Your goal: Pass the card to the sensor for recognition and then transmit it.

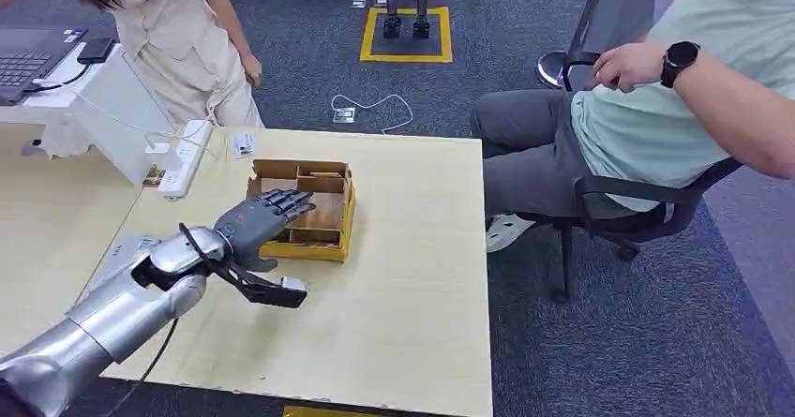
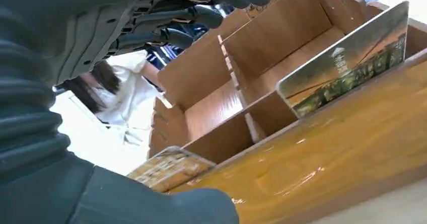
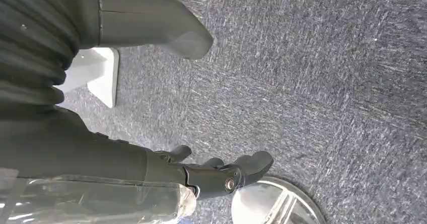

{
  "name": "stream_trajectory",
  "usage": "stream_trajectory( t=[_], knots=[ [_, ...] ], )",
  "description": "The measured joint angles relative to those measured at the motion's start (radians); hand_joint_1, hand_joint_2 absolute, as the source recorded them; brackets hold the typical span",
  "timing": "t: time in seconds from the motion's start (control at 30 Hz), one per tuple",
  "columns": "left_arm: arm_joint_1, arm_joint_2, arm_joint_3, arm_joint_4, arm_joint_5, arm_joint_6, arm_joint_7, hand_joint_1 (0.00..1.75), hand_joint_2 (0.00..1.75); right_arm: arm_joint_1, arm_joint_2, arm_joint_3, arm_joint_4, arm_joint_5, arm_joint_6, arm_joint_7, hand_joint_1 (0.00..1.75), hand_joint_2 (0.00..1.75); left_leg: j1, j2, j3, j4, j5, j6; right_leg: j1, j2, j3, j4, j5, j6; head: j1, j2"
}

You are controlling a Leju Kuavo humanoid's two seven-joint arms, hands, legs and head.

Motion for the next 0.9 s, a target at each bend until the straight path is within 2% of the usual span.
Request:
stream_trajectory(
  t=[0.23, 0.47, 0.73, 0.9],
  knots=[
    [0.003, -0.036, 0.001, 0.036, -0.025, 0.020, 0.023, 0.00, 1.75, 0.000, 0.000, -0.003, 0.000, 0.004, 0.000, 0.002, 0.00, 1.75, 0.000, 0.000, 0.000, 0.000, 0.000, 0.000, 0.000, 0.000, 0.000, 0.000, 0.000, 0.000, 0.000, 0.000],
    [0.007, -0.038, 0.006, 0.047, -0.027, 0.010, -0.001, 0.00, 1.75, 0.000, 0.000, -0.006, 0.000, 0.007, 0.000, 0.002, 0.00, 1.75, 0.000, 0.000, 0.000, 0.000, 0.000, 0.000, 0.000, 0.000, 0.000, 0.000, 0.000, 0.000, 0.000, 0.000],
    [0.008, -0.006, 0.018, 0.047, 0.015, -0.053, -0.049, 0.00, 1.75, 0.000, 0.000, -0.006, 0.000, 0.013, 0.002, 0.000, 0.00, 1.75, 0.000, 0.000, 0.000, 0.000, 0.000, 0.000, 0.000, 0.000, 0.000, 0.000, 0.000, 0.000, 0.000, 0.000],
    [0.009, 0.018, 0.022, 0.034, 0.029, -0.065, -0.053, 0.00, 1.75, 0.000, 0.000, -0.006, 0.000, 0.014, 0.003, 0.000, 0.00, 1.75, 0.000, 0.000, 0.000, 0.000, 0.000, 0.000, 0.000, 0.000, 0.000, 0.000, 0.000, 0.000, 0.000, 0.000]
  ],
)
